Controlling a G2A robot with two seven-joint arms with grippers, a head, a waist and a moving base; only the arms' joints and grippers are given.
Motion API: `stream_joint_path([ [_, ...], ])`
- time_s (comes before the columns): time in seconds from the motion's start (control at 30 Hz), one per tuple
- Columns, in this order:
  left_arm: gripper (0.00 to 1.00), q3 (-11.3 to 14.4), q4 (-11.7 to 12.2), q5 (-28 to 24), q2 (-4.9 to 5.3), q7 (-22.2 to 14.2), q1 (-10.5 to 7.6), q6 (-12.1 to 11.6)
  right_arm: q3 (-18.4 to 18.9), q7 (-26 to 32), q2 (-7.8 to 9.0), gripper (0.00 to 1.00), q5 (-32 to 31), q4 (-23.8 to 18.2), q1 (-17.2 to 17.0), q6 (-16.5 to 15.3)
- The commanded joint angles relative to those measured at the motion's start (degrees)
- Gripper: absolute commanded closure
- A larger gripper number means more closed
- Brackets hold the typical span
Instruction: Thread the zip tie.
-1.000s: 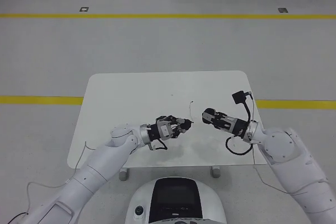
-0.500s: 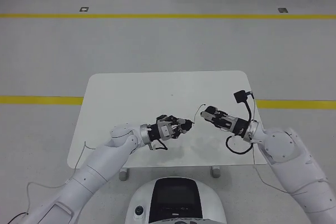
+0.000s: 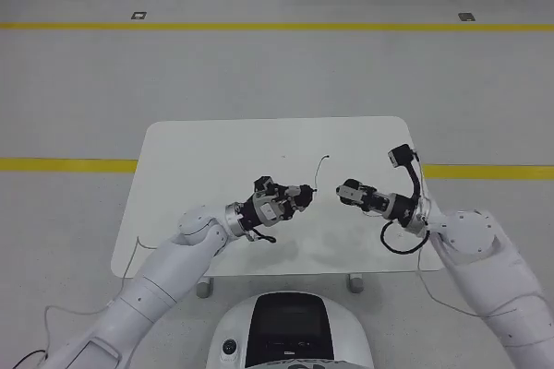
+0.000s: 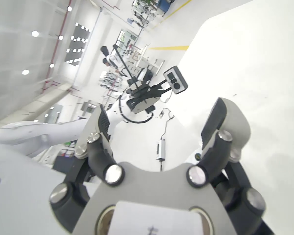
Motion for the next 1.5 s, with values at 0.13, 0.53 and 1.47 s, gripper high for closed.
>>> stream_joint_path([
  [0.13,1.00,0.01,0.83,2.49,-0.33,-1.09,0.31,-6.37,1.80,13.84,-1.91,0.00,15.36,6.99,2.38,0.00],
  [0.53,1.00,-0.14,1.36,3.84,-0.53,0.14,0.09,-8.76,1.66,18.40,-2.83,0.00,19.34,9.86,3.43,0.00],
  [1.47,1.00,-2.53,2.50,15.73,-2.23,-2.35,-0.06,-21.13,-9.35,29.96,-8.18,0.00,49.37,30.41,10.93,2.30],
])
